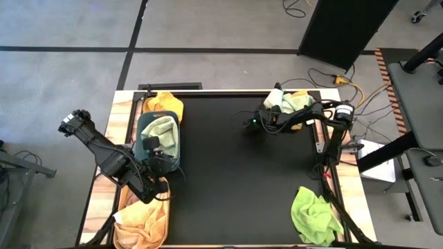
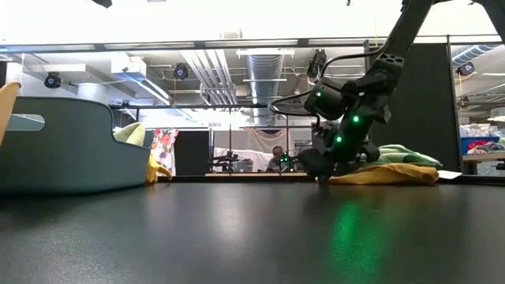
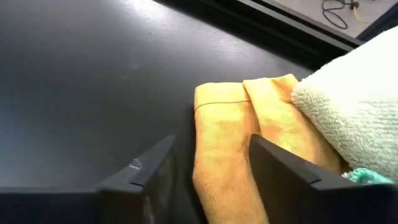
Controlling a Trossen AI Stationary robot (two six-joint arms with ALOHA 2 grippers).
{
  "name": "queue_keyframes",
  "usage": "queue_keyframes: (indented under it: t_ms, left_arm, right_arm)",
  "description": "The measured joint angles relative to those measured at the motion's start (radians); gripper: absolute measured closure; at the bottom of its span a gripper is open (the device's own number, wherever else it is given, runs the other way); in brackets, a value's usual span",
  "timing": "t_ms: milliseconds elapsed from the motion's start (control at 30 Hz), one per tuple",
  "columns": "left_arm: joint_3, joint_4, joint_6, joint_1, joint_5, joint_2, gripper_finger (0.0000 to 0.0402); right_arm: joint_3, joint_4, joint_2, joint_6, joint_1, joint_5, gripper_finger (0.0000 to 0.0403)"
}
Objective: Sort towels by color in basket
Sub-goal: Put the right yellow kitchen towel into the yellow bin
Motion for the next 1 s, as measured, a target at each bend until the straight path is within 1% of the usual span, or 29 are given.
queue_keyframes:
  t_ms: [67, 133, 267, 300, 400, 500, 600, 667, 733, 867, 933, 1000]
  left_arm:
    - [-0.001, 0.017, 0.0, 0.021, 0.052, -0.018, 0.0322]
    - [-0.007, 0.062, 0.022, 0.048, 0.118, -0.042, 0.0323]
    - [-0.051, 0.227, 0.147, 0.118, 0.251, -0.108, 0.0324]
    - [-0.065, 0.271, 0.188, 0.139, 0.27, -0.127, 0.0324]
    - [-0.109, 0.395, 0.32, 0.206, 0.294, -0.177, 0.0325]
    - [-0.134, 0.481, 0.418, 0.295, 0.317, -0.217, 0.0325]
    - [-0.13, 0.501, 0.46, 0.373, 0.359, -0.231, 0.0325]
    - [-0.113, 0.503, 0.473, 0.405, 0.394, -0.232, 0.0325]
    - [-0.1, 0.506, 0.482, 0.422, 0.415, -0.233, 0.0325]
    - [-0.092, 0.512, 0.507, 0.426, 0.418, -0.227, 0.0325]
    - [-0.097, 0.524, 0.514, 0.426, 0.419, -0.226, 0.0325]
    - [-0.109, 0.543, 0.513, 0.426, 0.418, -0.226, 0.0324]
  right_arm:
    - [0.0, -0.004, 0.004, -0.005, 0.0, -0.013, 0.0239]
    - [0.001, -0.01, 0.0, -0.008, -0.001, -0.036, 0.0277]
    - [0.0, -0.026, -0.022, -0.051, 0.01, -0.051, 0.0373]
    - [-0.001, -0.026, -0.031, -0.067, 0.019, -0.05, 0.0381]
    - [0.0, -0.054, -0.07, -0.107, 0.054, -0.056, 0.0392]
    - [0.016, -0.065, -0.133, -0.142, 0.104, -0.07, 0.0394]
    - [0.027, -0.049, -0.216, -0.194, 0.152, -0.069, 0.0394]
    - [0.028, -0.056, -0.264, -0.217, 0.185, -0.07, 0.0394]
    - [0.027, -0.063, -0.318, -0.234, 0.225, -0.098, 0.0394]
    - [0.029, -0.07, -0.423, -0.24, 0.318, -0.214, 0.0394]
    - [0.029, -0.071, -0.474, -0.251, 0.383, -0.226, 0.0394]
    - [0.035, -0.063, -0.53, -0.292, 0.447, -0.213, 0.0394]
